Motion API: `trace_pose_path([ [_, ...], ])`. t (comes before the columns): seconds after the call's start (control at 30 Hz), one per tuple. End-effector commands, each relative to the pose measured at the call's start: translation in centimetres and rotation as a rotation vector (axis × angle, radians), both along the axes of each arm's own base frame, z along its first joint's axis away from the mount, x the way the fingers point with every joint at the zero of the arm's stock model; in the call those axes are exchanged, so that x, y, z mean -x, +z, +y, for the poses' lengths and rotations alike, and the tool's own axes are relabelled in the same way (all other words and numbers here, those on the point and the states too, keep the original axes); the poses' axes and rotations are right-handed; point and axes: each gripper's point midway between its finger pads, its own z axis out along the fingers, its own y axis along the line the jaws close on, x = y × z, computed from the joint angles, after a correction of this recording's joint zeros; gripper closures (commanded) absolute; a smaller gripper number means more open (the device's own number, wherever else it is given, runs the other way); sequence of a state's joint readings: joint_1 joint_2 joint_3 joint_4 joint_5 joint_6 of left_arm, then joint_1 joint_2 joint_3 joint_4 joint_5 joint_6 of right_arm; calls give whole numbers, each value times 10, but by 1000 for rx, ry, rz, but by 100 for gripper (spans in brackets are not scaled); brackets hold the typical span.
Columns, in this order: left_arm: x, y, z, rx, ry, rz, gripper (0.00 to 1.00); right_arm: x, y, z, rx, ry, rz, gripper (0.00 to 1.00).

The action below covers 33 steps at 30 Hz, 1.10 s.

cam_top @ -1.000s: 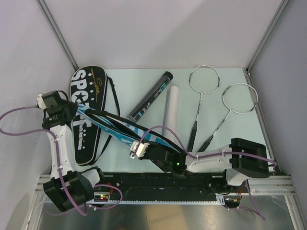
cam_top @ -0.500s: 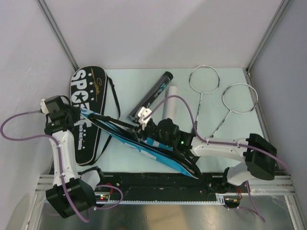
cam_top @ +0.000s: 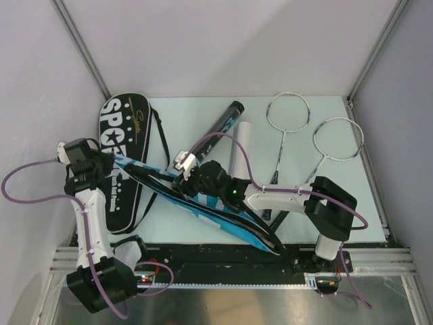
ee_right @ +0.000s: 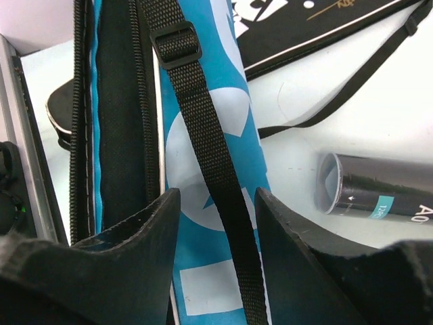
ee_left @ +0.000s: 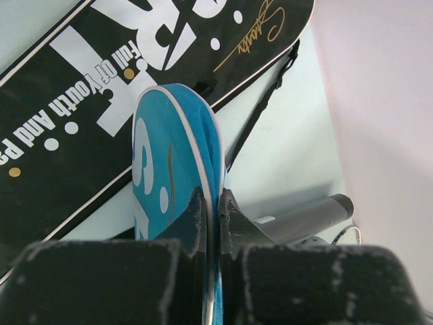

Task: Pack up the badminton gear
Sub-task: Zip the racket bag at the center of the board.

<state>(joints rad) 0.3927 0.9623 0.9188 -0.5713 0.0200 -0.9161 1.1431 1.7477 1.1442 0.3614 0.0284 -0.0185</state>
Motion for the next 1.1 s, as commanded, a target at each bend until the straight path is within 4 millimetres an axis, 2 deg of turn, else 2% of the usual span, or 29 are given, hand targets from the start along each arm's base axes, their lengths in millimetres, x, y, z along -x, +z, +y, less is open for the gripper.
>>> trace_pose_path([
  [0.0, -1, 13, 0, -29, 5, -60, 100, -3, 6, 11, -14, 13, 0, 50],
  [0.23, 0, 13, 0, -28, 7, -62, 100, -12, 5, 7, 5, -19, -9, 50],
  [0.3, 0, 13, 0, -28, 9, -63, 100, -13, 2, 6, 16, -22, -12, 59],
  [0.47, 1, 13, 0, -31, 9, -64, 100, -19, 0, 4, 28, -48, -16, 94],
  [0.53, 1, 11, 0, -27, 9, -62, 100, -19, 8, 4, 10, -49, -16, 99],
  [0.63, 1, 7, -1, -18, 12, -53, 100, -14, 36, 2, -47, -34, -15, 100],
  [0.73, 0, 5, -1, -7, 19, -50, 100, 0, 73, 0, -121, -6, -1, 100],
  [0.87, -1, 5, 0, -2, 22, -50, 100, 40, 112, 4, -220, 114, 52, 100],
  [0.97, 0, 5, -1, 7, 23, -51, 100, 72, 124, 9, -259, 190, 102, 100],
  [1.07, -1, 3, -2, 17, 25, -51, 100, 99, 127, 18, -285, 255, 166, 100],
])
